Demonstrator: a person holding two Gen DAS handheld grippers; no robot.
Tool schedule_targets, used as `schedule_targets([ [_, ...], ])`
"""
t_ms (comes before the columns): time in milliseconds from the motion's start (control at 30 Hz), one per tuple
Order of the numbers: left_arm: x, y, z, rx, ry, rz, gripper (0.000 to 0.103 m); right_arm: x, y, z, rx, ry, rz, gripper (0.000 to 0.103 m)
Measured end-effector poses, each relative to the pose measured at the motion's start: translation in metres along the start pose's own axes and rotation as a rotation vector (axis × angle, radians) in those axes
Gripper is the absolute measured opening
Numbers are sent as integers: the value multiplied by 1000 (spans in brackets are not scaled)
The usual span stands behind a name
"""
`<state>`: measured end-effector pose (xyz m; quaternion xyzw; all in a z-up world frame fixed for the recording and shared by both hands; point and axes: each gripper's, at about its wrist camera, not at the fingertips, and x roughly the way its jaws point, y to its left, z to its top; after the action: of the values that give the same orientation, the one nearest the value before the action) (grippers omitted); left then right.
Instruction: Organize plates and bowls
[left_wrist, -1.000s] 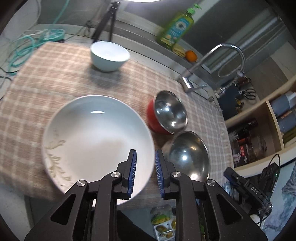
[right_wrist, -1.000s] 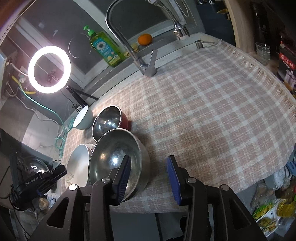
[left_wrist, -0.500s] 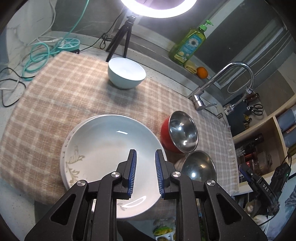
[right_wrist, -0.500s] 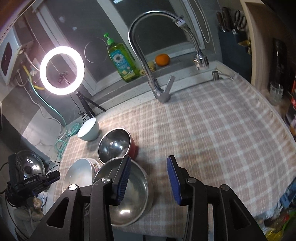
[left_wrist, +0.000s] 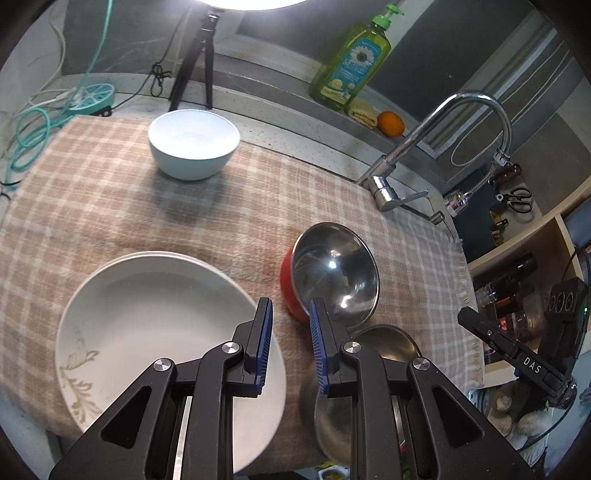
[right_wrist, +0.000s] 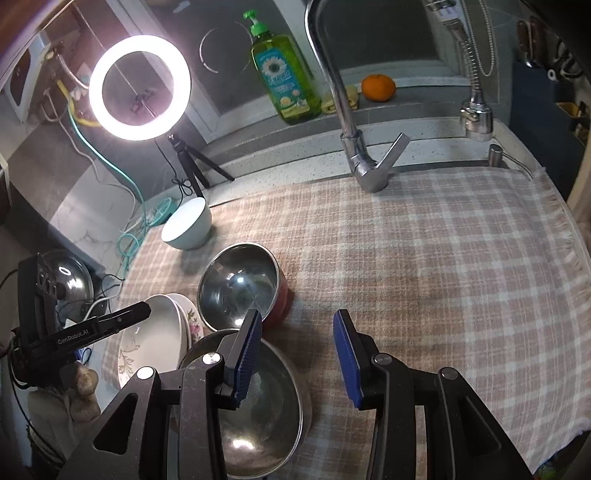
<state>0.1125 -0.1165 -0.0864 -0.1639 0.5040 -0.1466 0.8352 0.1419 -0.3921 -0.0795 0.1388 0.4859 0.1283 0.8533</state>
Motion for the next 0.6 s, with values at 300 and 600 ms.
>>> schedule_targets([
  [300, 36, -8, 12, -5, 33, 47, 19, 42, -6, 22, -3, 100, 76, 36],
  [600, 54, 0, 17, -45, 69, 58, 18, 84, -8, 37, 17, 191, 131, 28],
])
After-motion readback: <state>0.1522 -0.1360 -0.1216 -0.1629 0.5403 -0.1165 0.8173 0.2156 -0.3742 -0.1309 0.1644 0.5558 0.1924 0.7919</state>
